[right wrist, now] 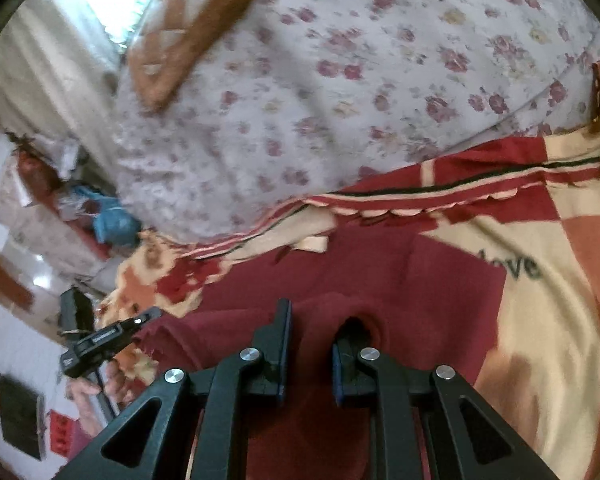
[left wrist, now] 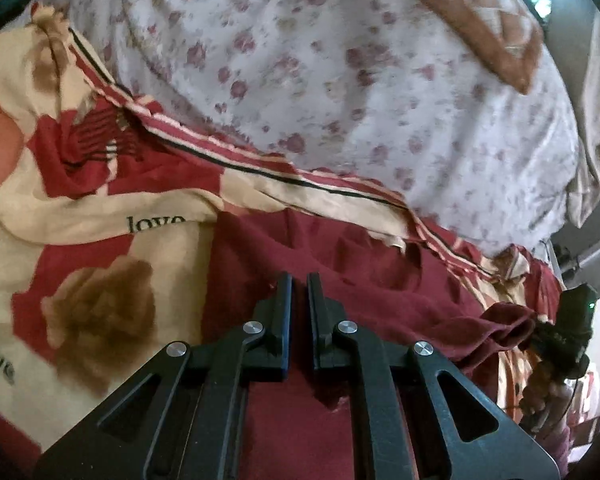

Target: Fold small clothes

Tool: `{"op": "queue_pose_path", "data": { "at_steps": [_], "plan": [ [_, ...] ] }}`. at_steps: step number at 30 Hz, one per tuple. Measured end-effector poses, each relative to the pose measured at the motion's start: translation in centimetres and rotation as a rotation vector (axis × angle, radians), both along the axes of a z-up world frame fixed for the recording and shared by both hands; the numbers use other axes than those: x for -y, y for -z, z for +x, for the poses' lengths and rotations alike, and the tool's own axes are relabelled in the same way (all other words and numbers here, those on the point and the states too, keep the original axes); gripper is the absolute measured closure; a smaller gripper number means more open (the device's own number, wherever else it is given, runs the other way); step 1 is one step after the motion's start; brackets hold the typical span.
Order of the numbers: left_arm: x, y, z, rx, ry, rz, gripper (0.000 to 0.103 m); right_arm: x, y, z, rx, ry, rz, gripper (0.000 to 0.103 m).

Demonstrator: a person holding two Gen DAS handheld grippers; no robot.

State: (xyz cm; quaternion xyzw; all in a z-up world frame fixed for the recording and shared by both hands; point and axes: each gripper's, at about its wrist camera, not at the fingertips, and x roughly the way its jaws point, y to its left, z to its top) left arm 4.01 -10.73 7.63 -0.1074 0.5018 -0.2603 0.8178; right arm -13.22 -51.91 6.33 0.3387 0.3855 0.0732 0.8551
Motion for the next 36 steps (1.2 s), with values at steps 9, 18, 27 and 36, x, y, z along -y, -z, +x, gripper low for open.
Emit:
{"op": "queue_pose_path", "data": {
  "at_steps": [9, 18, 27, 36],
  "plan": [
    [-2.7, -1.7, 1.3, 0.035, -0.034, -0.135, 0.044, 2.4, -0.4, -1.3, -0.023, 0.147, -0.016, 0.056],
    [2.7, 2.0, 0.5, -0.024, 0.080, 0.123, 0.044, -2.4, 1.5, 3.4, -0.149, 0.030, -0.291, 0.056],
    [2.1, 2.8, 1.7, 0.009, 0.067, 0.191, 0.042, -1.9, 1.2, 3.3, -0.108, 0.066, -0.415, 0.045],
    [4.3, 4.5, 2.6, -0.048, 0.190, 0.235, 0.044, -0.5, 2.5, 4.9, -0.151, 0.068, -0.434, 0.037]
  ]
}}
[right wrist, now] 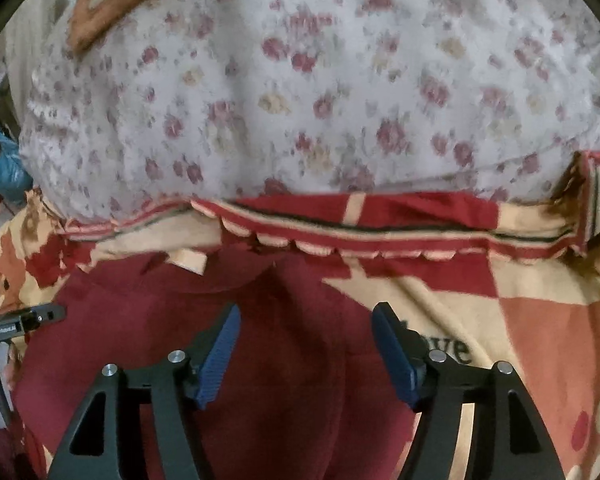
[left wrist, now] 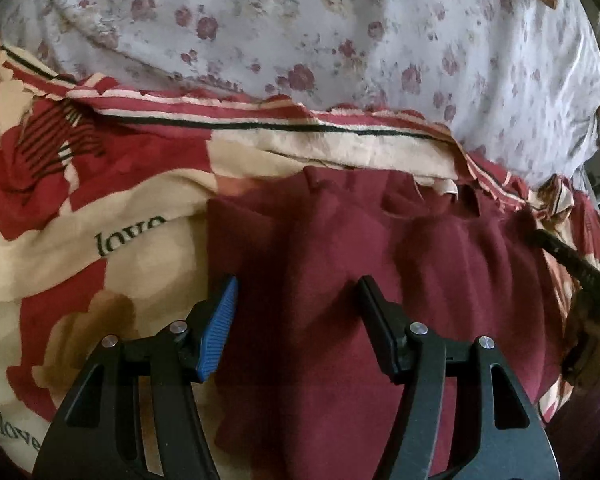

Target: Fold small clothes

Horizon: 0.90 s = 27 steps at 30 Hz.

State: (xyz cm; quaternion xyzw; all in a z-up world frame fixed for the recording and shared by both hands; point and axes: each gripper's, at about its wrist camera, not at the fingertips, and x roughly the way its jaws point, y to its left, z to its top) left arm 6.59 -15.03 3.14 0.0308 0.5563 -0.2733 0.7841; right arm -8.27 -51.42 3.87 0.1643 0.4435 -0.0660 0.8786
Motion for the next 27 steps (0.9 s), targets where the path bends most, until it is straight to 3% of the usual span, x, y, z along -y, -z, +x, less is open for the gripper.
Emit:
{"op": "queue_pose_path", "data": {
  "at_steps": [2, 3, 4, 9, 13, 15, 17, 18, 20, 21, 22, 24, 27],
  "plan": [
    [0.3, -0.3, 0.0, -0.004, 0.023, -0.020, 0.070, -0.3, 0.8, 0.4, -0.024, -0.051, 0.011, 0.058],
    [0.4, -0.5, 0.1, 0.000, 0.028, -0.027, 0.081, -0.7, 0.7, 0.4, -0.022, -0.069, -0.021, 0.086],
    [0.5, -0.9, 0.2, 0.028, 0.022, -0.021, 0.089, -0.9, 0.4, 0.3, -0.005, -0.064, -0.058, 0.095],
    [0.1, -1.8, 2.4, 0.066, -0.052, -0.026, 0.097, 0.4, -1.6, 0.8, 0.094, -0.002, -0.069, 0.095],
    [-0.3, -0.4, 3.6, 0.044, -0.112, 0.007, 0.097, 0.2, 0.5, 3.2, 0.025, 0.009, -0.136, 0.095],
    [-1.0, -0.2, 3.6, 0.012, -0.119, -0.027, 0.097, 0.1, 2.1, 4.1, -0.055, -0.007, -0.118, 0.095],
    [-2.3, -0.9, 2.9, -0.010, -0.125, -0.078, 0.097, 0.4, 1.8, 3.5, -0.047, 0.007, -0.105, 0.095],
    [-2.7, -1.3, 2.5, -0.009, -0.124, -0.086, 0.092, 0.6, 1.3, 2.9, -0.029, 0.013, -0.090, 0.090],
    [-3.9, -2.4, 1.2, -0.009, -0.102, -0.109, 0.075, 1.1, 0.1, 1.0, -0.006, 0.024, -0.059, 0.069],
    [-4.5, -3.0, 0.5, -0.013, -0.091, -0.126, 0.060, 1.1, -0.6, -0.4, 0.007, 0.018, -0.039, 0.060],
    [-5.2, -3.4, -0.3, -0.018, -0.081, -0.152, 0.050, 0.9, -1.2, -1.6, 0.024, 0.005, -0.021, 0.059],
    [-6.8, -4.3, -2.2, -0.024, -0.063, -0.212, 0.042, 0.5, -2.2, -4.5, 0.030, -0.031, 0.012, 0.059],
    [-8.3, -4.9, -5.2, -0.036, -0.022, -0.246, 0.040, -0.8, -2.7, -9.1, 0.037, -0.078, 0.060, 0.059]
  ]
}}
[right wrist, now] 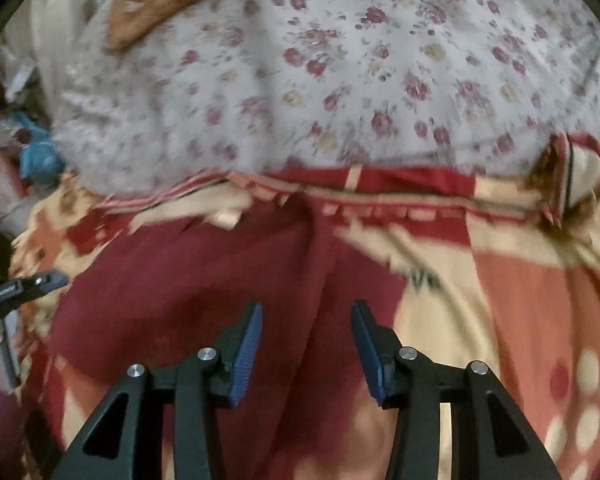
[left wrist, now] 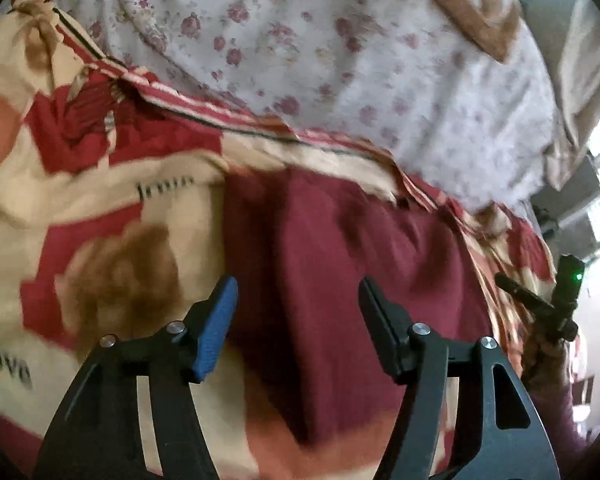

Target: Fold small clothes

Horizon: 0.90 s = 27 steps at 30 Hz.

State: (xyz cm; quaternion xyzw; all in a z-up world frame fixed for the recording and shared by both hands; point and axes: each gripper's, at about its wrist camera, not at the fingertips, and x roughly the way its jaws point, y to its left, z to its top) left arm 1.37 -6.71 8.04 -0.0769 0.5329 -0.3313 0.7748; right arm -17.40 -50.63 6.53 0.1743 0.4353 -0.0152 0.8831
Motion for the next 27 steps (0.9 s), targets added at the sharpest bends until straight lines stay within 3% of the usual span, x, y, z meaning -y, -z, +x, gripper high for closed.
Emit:
{"op": "queue_pose_path", "data": {
  "at_steps": [4, 10, 11, 12, 13, 15, 20, 24, 27],
  "plan": [
    [-0.5, 0.9, -4.0, -0.019, 0.077, -0.042, 0.036, -1.9, 0.6, -4.4, -0.002, -0.036, 0.033, 0.059],
    [1.3, 3.5, -6.6, -0.035, 0.161, 0.011, 0.036, -4.7, 1.6, -5.5, -0.008, -0.109, 0.024, 0.060],
    [1.7, 3.9, -6.6, -0.042, 0.172, 0.029, 0.041, -5.1, 2.0, -5.0, -0.021, -0.121, 0.026, 0.062],
    [1.9, 4.2, -6.5, -0.034, 0.164, 0.061, 0.060, -5.6, 2.5, -4.6, -0.032, -0.130, 0.011, 0.073],
    [1.9, 4.2, -6.3, -0.035, 0.148, 0.067, 0.070, -5.9, 2.7, -4.3, -0.033, -0.132, -0.007, 0.083],
    [1.3, 3.9, -6.0, -0.068, 0.127, 0.028, 0.080, -5.8, 2.2, -4.3, -0.021, -0.124, -0.014, 0.089],
    [0.4, 2.8, -7.6, -0.004, 0.161, 0.062, 0.081, -4.6, -0.5, -7.1, 0.012, -0.117, -0.045, 0.094],
    [-0.1, 5.3, -7.6, -0.053, 0.128, 0.097, 0.082, -4.4, 2.7, -8.1, -0.079, -0.107, -0.028, 0.094],
    [-0.5, 4.3, -7.5, -0.050, 0.099, 0.078, 0.082, -4.3, 2.1, -8.6, -0.059, -0.095, -0.008, 0.094]
  ]
}}
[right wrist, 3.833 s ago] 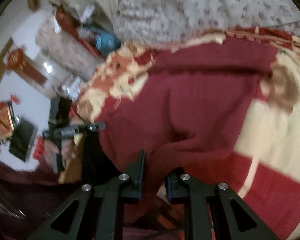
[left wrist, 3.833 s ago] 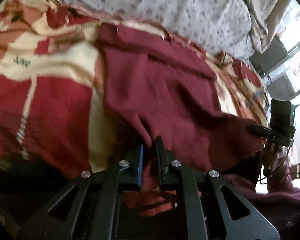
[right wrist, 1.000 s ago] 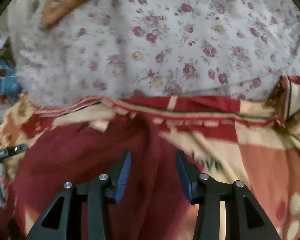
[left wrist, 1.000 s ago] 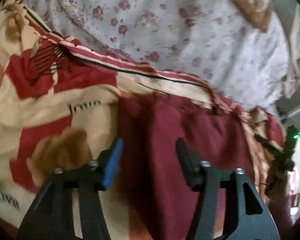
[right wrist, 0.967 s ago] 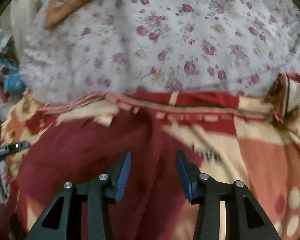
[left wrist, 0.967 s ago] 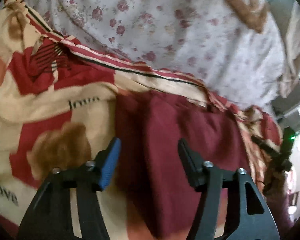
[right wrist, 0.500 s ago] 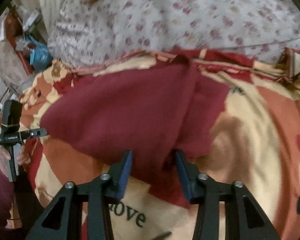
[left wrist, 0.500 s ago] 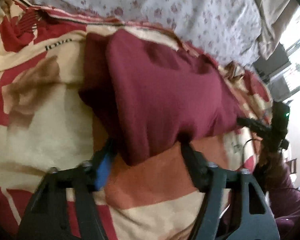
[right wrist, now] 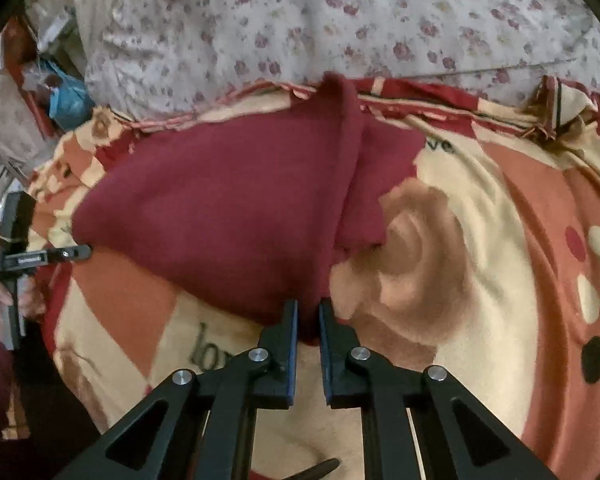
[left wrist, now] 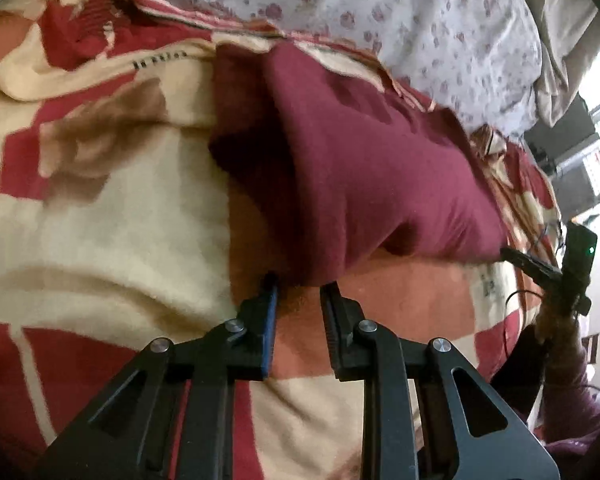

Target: Fold small clothes

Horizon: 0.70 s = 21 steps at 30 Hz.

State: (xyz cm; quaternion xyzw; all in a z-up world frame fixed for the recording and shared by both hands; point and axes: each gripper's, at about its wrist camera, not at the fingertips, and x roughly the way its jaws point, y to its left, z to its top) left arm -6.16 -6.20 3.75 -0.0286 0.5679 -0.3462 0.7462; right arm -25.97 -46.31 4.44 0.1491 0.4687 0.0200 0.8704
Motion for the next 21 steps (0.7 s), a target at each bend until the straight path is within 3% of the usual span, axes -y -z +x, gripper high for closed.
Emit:
{"op": "queue_pose_path", "data": {
  "at_steps": [2, 3, 4, 6, 11, 14, 17, 21],
  "plan": [
    [0.0, -1.7, -0.6, 0.054, 0.007, 0.004, 0.082, 0.0, -1.6, -0.3, 0.002, 0.009, -0.025, 0.093],
    [0.0, -2.5, -0.8, 0.081, 0.008, 0.002, 0.082, 0.1, -2.4, -0.4, 0.012, 0.016, -0.050, 0.086],
    [0.1, -3.4, -0.9, 0.104, 0.006, -0.004, 0.082, 0.0, -3.4, -0.6, 0.033, 0.018, -0.070, 0.072],
    [0.5, -4.5, -0.7, 0.124, -0.012, -0.022, 0.082, -0.4, -5.1, -0.1, 0.084, 0.012, -0.073, 0.059],
    [3.3, -4.9, -0.3, 0.143, -0.039, -0.049, 0.081, -4.4, -6.8, 5.1, 0.129, -0.099, -0.040, 0.059],
    [4.6, -3.2, 0.3, 0.145, -0.071, 0.016, 0.081, -8.1, -6.0, 10.1, 0.096, -0.139, -0.062, 0.059],
    [4.6, -0.5, 1.4, 0.160, -0.169, 0.135, 0.082, -11.7, -4.4, 14.6, 0.064, -0.210, -0.056, 0.059],
    [3.3, 0.5, 1.5, 0.152, -0.156, 0.061, 0.082, -15.2, 0.4, 18.3, -0.040, -0.274, -0.174, 0.059]
  ]
}}
